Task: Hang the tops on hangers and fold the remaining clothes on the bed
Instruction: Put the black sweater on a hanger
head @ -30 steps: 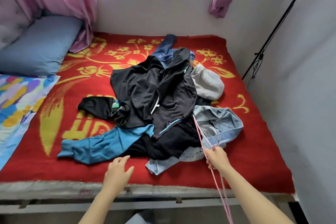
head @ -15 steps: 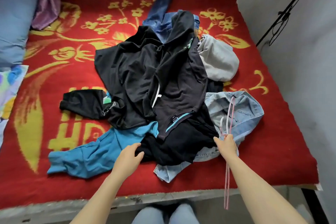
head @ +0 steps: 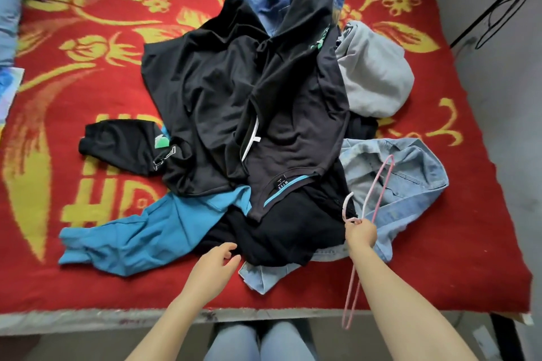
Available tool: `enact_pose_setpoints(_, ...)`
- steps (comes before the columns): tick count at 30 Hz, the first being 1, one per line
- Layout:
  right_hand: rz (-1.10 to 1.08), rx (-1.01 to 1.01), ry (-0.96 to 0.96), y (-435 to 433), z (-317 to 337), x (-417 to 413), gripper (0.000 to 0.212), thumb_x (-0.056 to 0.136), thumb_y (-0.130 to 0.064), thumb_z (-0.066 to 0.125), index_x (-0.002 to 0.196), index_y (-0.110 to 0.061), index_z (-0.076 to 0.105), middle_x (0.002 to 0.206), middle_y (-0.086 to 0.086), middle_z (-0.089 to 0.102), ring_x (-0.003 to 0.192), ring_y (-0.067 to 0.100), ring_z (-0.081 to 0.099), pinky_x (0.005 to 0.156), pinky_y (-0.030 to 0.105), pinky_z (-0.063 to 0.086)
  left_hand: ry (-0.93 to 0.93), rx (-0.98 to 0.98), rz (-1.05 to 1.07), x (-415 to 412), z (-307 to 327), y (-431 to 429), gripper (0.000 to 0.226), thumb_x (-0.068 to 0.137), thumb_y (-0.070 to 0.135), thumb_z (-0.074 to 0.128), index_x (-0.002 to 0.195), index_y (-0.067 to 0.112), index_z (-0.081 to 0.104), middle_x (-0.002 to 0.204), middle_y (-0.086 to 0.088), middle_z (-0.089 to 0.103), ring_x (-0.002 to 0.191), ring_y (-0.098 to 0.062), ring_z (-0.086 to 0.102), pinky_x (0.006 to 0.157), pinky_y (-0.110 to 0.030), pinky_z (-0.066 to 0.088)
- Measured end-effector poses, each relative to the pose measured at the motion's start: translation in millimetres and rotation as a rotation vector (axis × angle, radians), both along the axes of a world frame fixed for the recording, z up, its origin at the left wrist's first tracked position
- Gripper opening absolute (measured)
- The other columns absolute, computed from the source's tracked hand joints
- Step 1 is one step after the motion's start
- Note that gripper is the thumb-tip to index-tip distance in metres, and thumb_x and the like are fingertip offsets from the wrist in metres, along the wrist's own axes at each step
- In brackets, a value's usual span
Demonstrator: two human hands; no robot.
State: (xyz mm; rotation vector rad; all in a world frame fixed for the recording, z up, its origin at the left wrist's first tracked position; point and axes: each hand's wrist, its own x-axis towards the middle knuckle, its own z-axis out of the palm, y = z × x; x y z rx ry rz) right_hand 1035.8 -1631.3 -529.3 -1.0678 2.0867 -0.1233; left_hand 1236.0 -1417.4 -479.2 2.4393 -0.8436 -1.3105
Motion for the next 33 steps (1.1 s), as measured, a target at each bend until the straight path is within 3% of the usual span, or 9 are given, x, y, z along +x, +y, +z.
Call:
enact_pose_setpoints(2, -0.069, -0.038, -0.106, -2, 16, 4, 0.020, 0.085, -0.002, 0.051, 0.065, 0.000, 0.053, 0.073, 0.020, 0.054, 0.073, 0.034, 0.055, 0.062, 0.033, 0.038, 0.010, 0.002, 0.009, -2, 3, -2, 0.038, 0.094, 0.032, 0.050, 0.130, 0.022, 0.052, 0.116, 0.001, 0.060, 0.106, -0.013, 0.055, 0.089, -0.025, 0.040)
enact_pose_setpoints(5, -0.216, -0.087, -0.349, -2, 58, 24, 0.035, 0.081, 0.005, 0.053, 0.060, -0.012, 0.031, 0.057, 0.005, 0.037, 0.037, 0.015, 0.042, 0.045, 0.027, 0.031, -0.001, -0.037, -0.021, -7, 15, -13, 0.042, 0.093, 0.034, 0.050, 0.134, 0.023, 0.047, 0.121, 0.002, 0.057, 0.109, -0.013, 0.053, 0.091, -0.025, 0.041)
enact_pose_setpoints(9, -0.181, -0.178, -0.572, 5, 139, 73, 0.043, 0.077, 0.009, 0.054, 0.058, -0.015, 0.025, 0.057, 0.001, 0.027, 0.052, 0.017, 0.024, 0.049, 0.028, 0.021, -0.058, -0.161, -0.107, -18, 38, -32, 0.068, 0.088, 0.043, 0.057, 0.146, 0.025, 0.026, 0.142, -0.003, 0.039, 0.128, -0.018, 0.037, 0.104, -0.030, 0.034)
enact_pose_setpoints(13, 0.044, -0.329, -0.766, 16, 227, 116, 0.048, 0.077, 0.014, 0.057, 0.054, -0.015, 0.025, 0.057, -0.001, 0.025, 0.052, 0.014, 0.025, 0.053, 0.025, 0.025, -0.169, -0.200, -0.169, -26, 66, -54, 0.096, 0.080, 0.060, 0.058, 0.150, 0.026, 0.002, 0.154, -0.007, 0.014, 0.141, -0.024, 0.015, 0.111, -0.038, 0.023)
enact_pose_setpoints(17, 0.151, -0.446, -1.033, 34, 313, 139, 0.049, 0.076, 0.019, 0.053, 0.058, -0.018, 0.025, 0.056, -0.002, 0.022, 0.041, 0.004, 0.019, 0.044, 0.019, 0.022, -0.306, -0.477, 0.051, -15, 107, -72, 0.107, 0.066, 0.078, 0.046, 0.150, 0.019, 0.015, 0.141, -0.015, 0.035, 0.129, -0.033, 0.034, 0.101, -0.043, 0.035)
enact_pose_setpoints(20, 0.267, -0.579, -1.131, 51, 377, 145, 0.047, 0.075, 0.012, 0.059, 0.053, -0.018, 0.030, 0.047, -0.005, 0.029, 0.045, 0.007, 0.027, 0.051, 0.020, 0.028, -0.511, -0.842, 0.223, 1, 137, -75, 0.087, 0.071, 0.067, 0.047, 0.140, 0.017, 0.034, 0.125, -0.022, 0.051, 0.114, -0.035, 0.048, 0.086, -0.047, 0.045)
enact_pose_setpoints(24, 0.405, -0.807, -1.246, 59, 456, 148, 0.046, 0.072, 0.003, 0.066, 0.045, -0.022, 0.039, 0.052, 0.002, 0.039, 0.055, 0.018, 0.042, 0.059, 0.029, 0.037, -0.691, -1.139, 0.286, 28, 191, -74, 0.054, 0.078, 0.039, 0.050, 0.128, 0.020, 0.040, 0.115, -0.016, 0.061, 0.108, -0.020, 0.045, 0.091, -0.045, 0.040)
enact_pose_setpoints(31, 0.434, -1.085, -1.150, 30, 529, 130, 0.048, 0.075, 0.002, 0.069, 0.051, -0.020, 0.034, 0.039, -0.012, 0.040, 0.039, 0.004, 0.038, 0.047, 0.019, 0.032, -0.425, -1.399, 0.452, 88, 327, -36, 0.026, 0.082, -0.008, 0.059, 0.096, 0.012, 0.069, 0.080, 0.012, 0.070, 0.068, 0.013, 0.056, 0.067, 0.001, 0.037)
enact_pose_setpoints(33, 0.467, -1.100, -1.093, 21, 528, 124, 0.048, 0.075, 0.002, 0.070, 0.051, -0.020, 0.034, 0.036, -0.012, 0.040, 0.035, 0.003, 0.037, 0.044, 0.018, 0.033, -0.420, -1.409, 0.283, 103, 360, -22, 0.043, 0.077, -0.006, 0.066, 0.082, 0.036, 0.070, 0.068, 0.034, 0.063, 0.067, 0.021, 0.054, 0.068, 0.002, 0.037)
